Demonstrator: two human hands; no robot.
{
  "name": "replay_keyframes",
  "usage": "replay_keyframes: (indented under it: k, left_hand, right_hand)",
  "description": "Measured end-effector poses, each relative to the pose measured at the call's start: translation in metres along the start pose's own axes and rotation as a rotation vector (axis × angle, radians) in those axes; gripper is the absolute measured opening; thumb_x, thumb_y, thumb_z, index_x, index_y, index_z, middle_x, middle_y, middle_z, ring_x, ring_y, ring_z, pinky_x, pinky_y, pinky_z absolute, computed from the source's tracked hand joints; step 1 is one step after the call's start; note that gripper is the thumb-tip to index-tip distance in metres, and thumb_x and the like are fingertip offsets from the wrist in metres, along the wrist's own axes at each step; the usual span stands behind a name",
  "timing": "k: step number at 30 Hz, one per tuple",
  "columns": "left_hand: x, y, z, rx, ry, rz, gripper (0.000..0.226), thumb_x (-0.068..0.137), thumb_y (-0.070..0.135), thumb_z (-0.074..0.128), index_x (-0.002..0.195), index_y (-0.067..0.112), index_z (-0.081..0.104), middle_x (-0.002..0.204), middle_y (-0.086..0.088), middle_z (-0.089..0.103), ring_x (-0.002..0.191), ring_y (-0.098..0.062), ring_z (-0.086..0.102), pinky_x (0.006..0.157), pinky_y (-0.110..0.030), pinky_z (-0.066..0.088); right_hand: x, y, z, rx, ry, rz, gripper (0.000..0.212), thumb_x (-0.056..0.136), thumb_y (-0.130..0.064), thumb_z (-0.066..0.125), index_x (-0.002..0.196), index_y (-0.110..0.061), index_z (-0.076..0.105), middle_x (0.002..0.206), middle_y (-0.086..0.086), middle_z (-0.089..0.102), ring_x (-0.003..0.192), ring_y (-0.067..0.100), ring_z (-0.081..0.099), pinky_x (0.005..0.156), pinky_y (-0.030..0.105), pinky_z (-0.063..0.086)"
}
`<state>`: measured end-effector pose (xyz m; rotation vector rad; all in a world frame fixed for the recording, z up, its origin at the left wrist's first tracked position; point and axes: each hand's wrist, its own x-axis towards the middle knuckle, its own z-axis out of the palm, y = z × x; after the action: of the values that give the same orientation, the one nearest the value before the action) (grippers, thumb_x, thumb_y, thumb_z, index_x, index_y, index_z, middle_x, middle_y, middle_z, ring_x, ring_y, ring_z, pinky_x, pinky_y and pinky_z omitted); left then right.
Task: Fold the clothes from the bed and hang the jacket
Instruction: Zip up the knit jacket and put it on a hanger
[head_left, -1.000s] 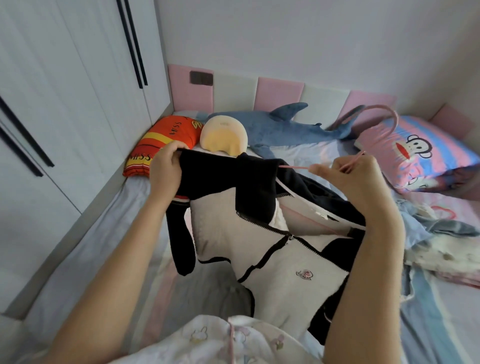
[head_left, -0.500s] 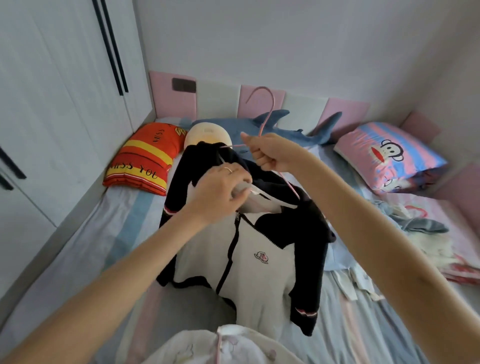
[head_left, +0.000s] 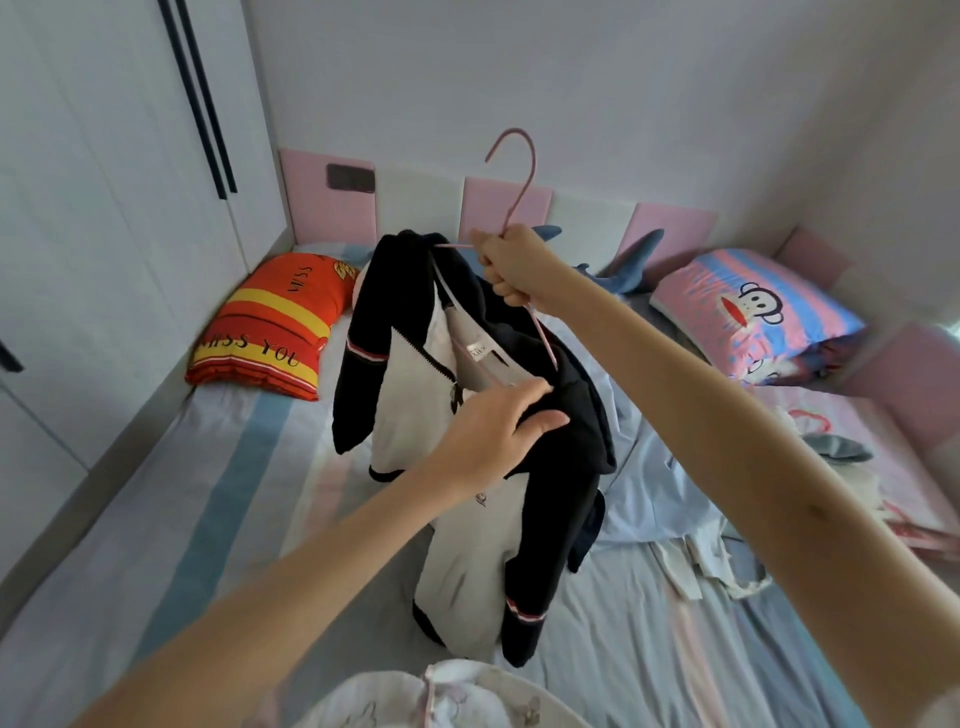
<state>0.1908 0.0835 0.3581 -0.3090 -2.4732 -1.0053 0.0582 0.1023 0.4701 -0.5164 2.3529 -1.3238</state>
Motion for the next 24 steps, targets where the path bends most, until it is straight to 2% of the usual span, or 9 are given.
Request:
replay_keyframes:
  k: [4,6,9,11,13,16,18,21,24]
  left_hand:
    - [0.015,0.030,0.003,-0.089,-0.048,-0.039,0.031,0.093,0.039,0.049,0.101,0.012,0.060,0.084,-0.001,0.066,0.079,-0.015,0.061,0.071,-0.035,0.047]
    - [0.012,0.033,0.002,-0.021,-0.162,-0.074,0.039,0.093,0.042,0.051,0.115,0.011,0.057,0.105,-0.004,0.067,0.098,-0.020,0.061,0.084,-0.037,0.048]
    - [-0.013,0.003,-0.010,-0.022,-0.409,-0.158,0.052,0.095,0.038,0.053,0.142,0.019,0.039,0.142,0.006,0.046,0.130,-0.008,0.042,0.104,-0.019,0.032]
    - [-0.031,-0.025,-0.032,-0.003,-0.325,-0.197,0.037,0.096,0.032,0.053,0.132,0.023,0.051,0.133,0.010,0.054,0.120,-0.001,0.048,0.102,-0.019,0.036]
    - [-0.042,-0.053,-0.055,0.047,-0.129,-0.255,0.018,0.096,0.023,0.053,0.110,0.022,0.063,0.109,0.010,0.064,0.098,0.000,0.059,0.093,-0.029,0.049]
    - [-0.043,-0.084,-0.088,0.185,-0.015,-0.293,0.012,0.092,0.013,0.057,0.099,0.020,0.065,0.096,0.007,0.064,0.086,-0.006,0.060,0.082,-0.037,0.053]
    - [-0.036,-0.095,-0.106,0.269,0.117,-0.257,0.017,0.087,0.009,0.062,0.103,0.016,0.064,0.104,0.002,0.063,0.096,-0.016,0.059,0.086,-0.036,0.049]
    - [-0.024,-0.100,-0.136,0.352,0.327,-0.284,0.047,0.082,0.019,0.072,0.124,0.012,0.053,0.126,-0.008,0.052,0.118,-0.025,0.048,0.100,-0.037,0.042]
    - [-0.019,-0.102,-0.169,0.350,0.290,-0.375,0.058,0.087,0.035,0.064,0.138,0.017,0.043,0.141,-0.008,0.040,0.132,-0.025,0.035,0.107,-0.036,0.030]
  right_hand:
    - [-0.002,0.004,0.007,-0.118,-0.079,-0.024,0.035,0.103,-0.032,0.033,0.069,-0.026,0.035,0.043,-0.009,0.039,0.040,0.007,0.027,0.034,0.016,0.021]
    - [-0.001,0.007,0.006,-0.196,-0.021,-0.120,0.038,0.102,-0.035,0.038,0.067,-0.020,0.041,0.053,-0.002,0.040,0.044,0.009,0.031,0.034,0.015,0.025]
    - [-0.001,0.016,-0.003,-0.208,0.017,-0.184,0.038,0.099,-0.034,0.045,0.065,-0.017,0.043,0.051,-0.002,0.037,0.037,0.007,0.031,0.033,0.016,0.026]
    - [0.004,0.023,-0.015,-0.142,0.062,-0.179,0.042,0.098,-0.028,0.048,0.060,-0.017,0.035,0.042,-0.007,0.030,0.032,0.004,0.024,0.035,0.018,0.024]
    - [0.013,0.029,-0.025,-0.252,0.191,-0.252,0.050,0.097,-0.024,0.052,0.051,-0.015,0.032,0.034,-0.011,0.030,0.032,0.007,0.029,0.044,0.022,0.027]
    - [0.014,0.030,-0.020,-0.340,0.142,-0.295,0.050,0.096,-0.021,0.054,0.051,-0.013,0.033,0.044,-0.002,0.031,0.039,0.006,0.029,0.048,0.022,0.026]
    - [0.006,0.024,-0.006,-0.358,0.073,-0.383,0.048,0.095,-0.020,0.056,0.053,-0.012,0.033,0.048,-0.001,0.028,0.039,0.006,0.027,0.047,0.019,0.025]
    - [0.000,0.008,0.011,-0.413,-0.008,-0.506,0.045,0.094,-0.027,0.056,0.055,-0.008,0.044,0.047,0.001,0.032,0.045,0.011,0.030,0.054,0.028,0.031]
    - [0.004,-0.018,0.032,-0.437,-0.080,-0.580,0.048,0.094,-0.029,0.057,0.051,-0.015,0.041,0.047,-0.001,0.033,0.047,0.014,0.030,0.053,0.030,0.028]
